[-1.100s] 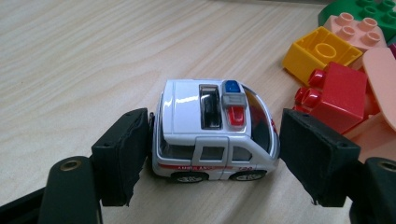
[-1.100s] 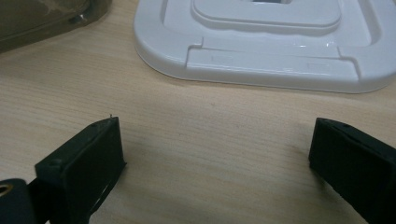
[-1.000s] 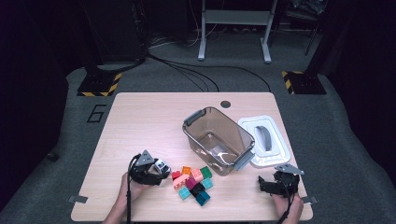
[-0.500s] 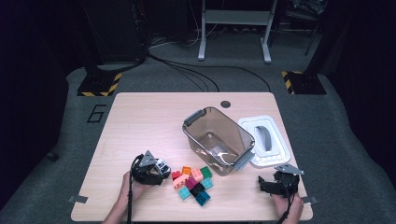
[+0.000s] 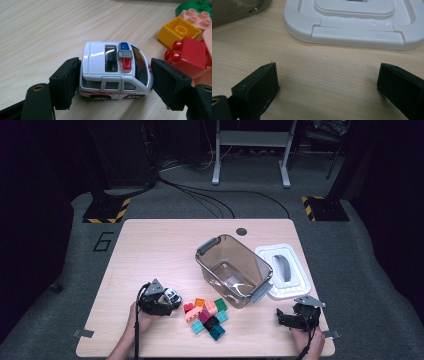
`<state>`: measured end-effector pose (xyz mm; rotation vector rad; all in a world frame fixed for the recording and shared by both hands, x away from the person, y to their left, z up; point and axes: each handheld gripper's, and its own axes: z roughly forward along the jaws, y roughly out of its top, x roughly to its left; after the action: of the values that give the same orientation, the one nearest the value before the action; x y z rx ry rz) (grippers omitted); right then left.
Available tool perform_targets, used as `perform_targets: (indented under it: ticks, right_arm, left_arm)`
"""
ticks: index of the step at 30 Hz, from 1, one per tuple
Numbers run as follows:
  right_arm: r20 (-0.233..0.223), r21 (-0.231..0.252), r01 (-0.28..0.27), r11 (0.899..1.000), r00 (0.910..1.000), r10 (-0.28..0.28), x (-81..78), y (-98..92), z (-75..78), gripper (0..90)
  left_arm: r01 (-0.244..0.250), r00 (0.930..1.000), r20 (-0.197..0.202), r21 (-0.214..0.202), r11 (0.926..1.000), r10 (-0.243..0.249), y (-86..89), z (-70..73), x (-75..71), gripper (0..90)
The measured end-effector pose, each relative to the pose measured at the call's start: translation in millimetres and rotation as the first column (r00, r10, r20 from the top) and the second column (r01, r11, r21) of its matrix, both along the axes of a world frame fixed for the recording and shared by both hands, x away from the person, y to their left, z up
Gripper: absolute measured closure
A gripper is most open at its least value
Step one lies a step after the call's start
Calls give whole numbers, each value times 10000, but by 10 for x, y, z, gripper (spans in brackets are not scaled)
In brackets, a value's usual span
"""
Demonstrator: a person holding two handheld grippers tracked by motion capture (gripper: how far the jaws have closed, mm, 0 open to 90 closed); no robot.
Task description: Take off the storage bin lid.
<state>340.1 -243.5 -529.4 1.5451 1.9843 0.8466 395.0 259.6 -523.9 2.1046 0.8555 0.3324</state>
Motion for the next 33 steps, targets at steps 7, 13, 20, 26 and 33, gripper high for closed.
perform_targets:
  ticks: [7,13,20,26,33]
  right_arm:
    - [1,-2,2,10000,10000,-2,0,0,0,26]
    - [33,-6,4,10000,10000,-4,2,-1,-2,26]
    - [31,20,-13,10000,10000,13,2,-4,-2,27]
    - [32,23,-13,10000,10000,13,2,-5,-2,27]
    - [32,28,-13,10000,10000,13,2,-5,-2,28]
  left_arm:
    - [77,10000,-28,-168,9998,-77,-4,104,45,260]
    - [275,9996,-82,-117,9996,-276,-8,222,109,259]
    - [395,9992,-90,-99,9992,-396,-12,334,171,260]
    - [430,9991,7,-163,9989,-430,-31,455,231,260]
    - [457,9989,119,-251,9986,-454,-62,632,294,259]
